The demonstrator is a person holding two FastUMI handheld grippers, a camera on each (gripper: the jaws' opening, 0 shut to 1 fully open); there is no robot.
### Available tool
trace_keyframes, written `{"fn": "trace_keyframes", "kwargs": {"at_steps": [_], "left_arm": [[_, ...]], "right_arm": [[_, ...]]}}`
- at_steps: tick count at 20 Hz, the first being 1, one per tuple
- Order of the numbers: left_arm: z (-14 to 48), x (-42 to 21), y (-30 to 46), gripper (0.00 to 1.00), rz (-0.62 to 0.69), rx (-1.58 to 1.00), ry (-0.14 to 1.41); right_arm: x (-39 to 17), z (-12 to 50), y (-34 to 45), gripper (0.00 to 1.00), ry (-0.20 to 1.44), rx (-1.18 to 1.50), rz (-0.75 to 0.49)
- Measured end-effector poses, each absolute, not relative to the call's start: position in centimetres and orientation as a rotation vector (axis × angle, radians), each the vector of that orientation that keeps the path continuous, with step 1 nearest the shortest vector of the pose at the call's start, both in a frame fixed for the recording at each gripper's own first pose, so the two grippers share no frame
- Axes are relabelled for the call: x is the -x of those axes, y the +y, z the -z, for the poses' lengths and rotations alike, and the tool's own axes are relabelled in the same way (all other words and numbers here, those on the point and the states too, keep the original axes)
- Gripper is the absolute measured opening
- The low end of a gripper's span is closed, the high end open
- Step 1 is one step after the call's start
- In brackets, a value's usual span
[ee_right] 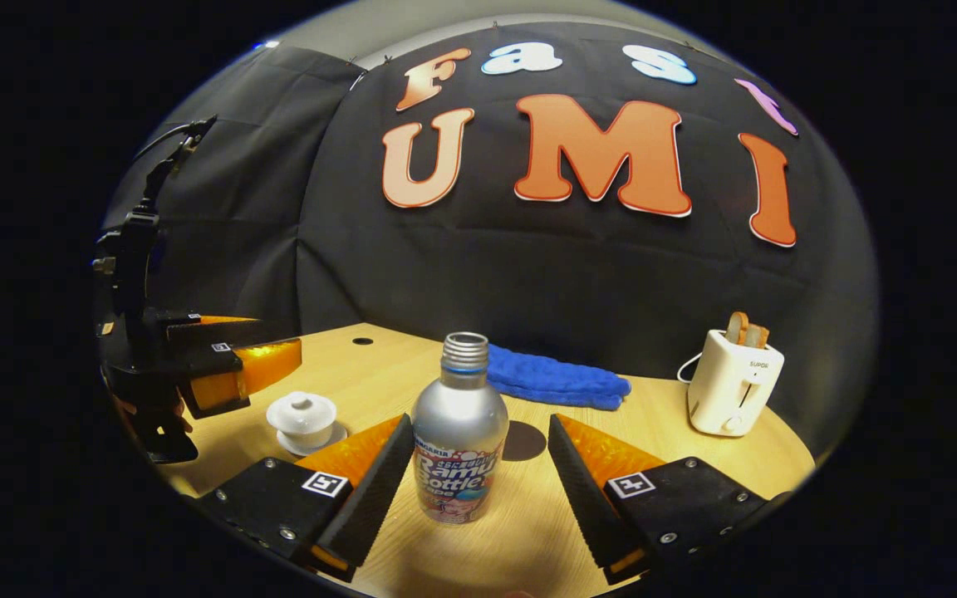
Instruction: Open the teacup lid with one hand, grasp the water bottle and pour water into the teacup with the other hand; after pouring, place the water bottle on the coaster and then close the teacup lid.
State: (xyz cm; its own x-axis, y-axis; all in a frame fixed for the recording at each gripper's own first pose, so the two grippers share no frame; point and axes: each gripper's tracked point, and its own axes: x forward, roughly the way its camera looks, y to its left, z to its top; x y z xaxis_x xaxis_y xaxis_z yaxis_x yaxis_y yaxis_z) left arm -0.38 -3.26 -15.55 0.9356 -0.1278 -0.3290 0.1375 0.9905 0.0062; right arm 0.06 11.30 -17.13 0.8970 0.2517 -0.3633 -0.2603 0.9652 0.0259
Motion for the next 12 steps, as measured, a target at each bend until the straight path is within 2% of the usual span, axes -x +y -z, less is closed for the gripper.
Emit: {"fn": "trace_keyframes", "kwargs": {"at_steps": [8,11,12], "left_arm": [[19.7,0.8,-4.4,0.99,0.186,-0.062,0.424],[20.8,1.0,-5.0,0.94,0.202,-0.072,0.443],[21.0,0.9,-5.1,0.96,0.201,-0.073,0.446]], "right_arm": [[-0.6,20.2,12.5,0.96,0.438,0.022,-0.295],[-0.8,21.2,12.8,0.95,0.458,0.029,-0.301],[-0.8,21.5,12.9,0.95,0.464,0.032,-0.302]]}}
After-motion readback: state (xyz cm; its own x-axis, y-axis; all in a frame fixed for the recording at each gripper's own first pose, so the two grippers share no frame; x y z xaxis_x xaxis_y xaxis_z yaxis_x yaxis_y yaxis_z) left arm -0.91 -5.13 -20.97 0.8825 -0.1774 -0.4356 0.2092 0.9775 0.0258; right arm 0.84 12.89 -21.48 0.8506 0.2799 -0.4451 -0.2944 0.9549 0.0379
